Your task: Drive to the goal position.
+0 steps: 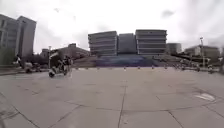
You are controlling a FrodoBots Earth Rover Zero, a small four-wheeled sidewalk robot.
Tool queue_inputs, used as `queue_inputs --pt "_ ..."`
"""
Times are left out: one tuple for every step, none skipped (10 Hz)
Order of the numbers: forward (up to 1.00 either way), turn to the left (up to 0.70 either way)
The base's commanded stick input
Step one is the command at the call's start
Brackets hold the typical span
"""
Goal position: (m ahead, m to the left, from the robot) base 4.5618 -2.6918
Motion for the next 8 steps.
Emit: queue_inputs --pt "0.70 0.02" --pt "0.70 0.02" --pt "0.70 0.02" --pt "0.70 0.02" --pt "0.70 0.02" --pt "0.70 0.02" --pt "0.70 0.02" --pt "0.70 0.02"
